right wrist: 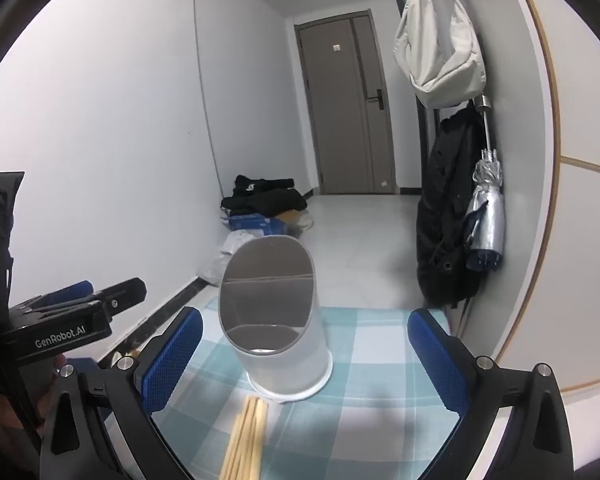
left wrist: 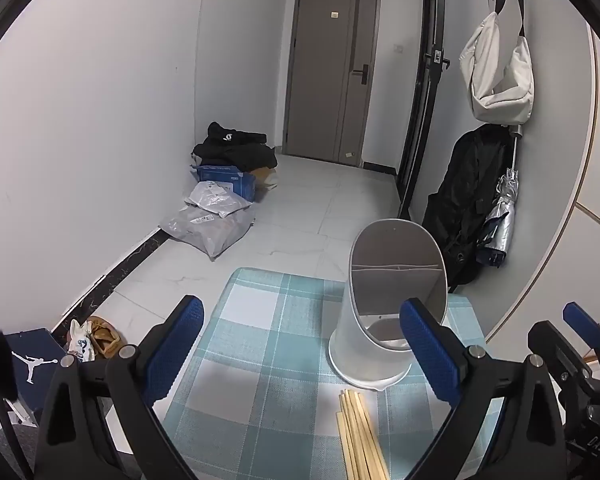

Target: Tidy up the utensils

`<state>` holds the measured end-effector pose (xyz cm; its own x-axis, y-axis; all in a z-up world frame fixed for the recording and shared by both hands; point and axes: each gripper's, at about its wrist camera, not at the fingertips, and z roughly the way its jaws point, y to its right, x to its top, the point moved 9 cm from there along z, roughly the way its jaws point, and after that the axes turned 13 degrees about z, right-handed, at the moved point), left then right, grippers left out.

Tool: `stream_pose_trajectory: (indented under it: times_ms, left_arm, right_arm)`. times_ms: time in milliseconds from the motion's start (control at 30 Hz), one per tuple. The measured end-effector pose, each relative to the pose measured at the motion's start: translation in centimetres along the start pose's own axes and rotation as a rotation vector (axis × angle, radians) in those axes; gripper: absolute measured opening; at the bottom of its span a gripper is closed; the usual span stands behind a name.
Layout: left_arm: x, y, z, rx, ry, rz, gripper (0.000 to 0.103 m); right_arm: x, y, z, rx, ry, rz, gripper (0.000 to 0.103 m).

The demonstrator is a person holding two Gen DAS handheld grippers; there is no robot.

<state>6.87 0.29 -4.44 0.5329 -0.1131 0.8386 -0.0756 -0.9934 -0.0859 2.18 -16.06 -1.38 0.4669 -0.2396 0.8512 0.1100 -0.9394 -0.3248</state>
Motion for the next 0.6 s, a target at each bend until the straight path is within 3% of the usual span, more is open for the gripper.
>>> stream_pose_trajectory:
  times_ms: [600]
  left_arm:
    - [-0.03, 0.29, 0.11, -0.013, 0.007, 0.009, 0.097]
  right_arm:
    - [-0.27, 0.27, 0.23, -0.007, 0.002, 0.001, 0.103]
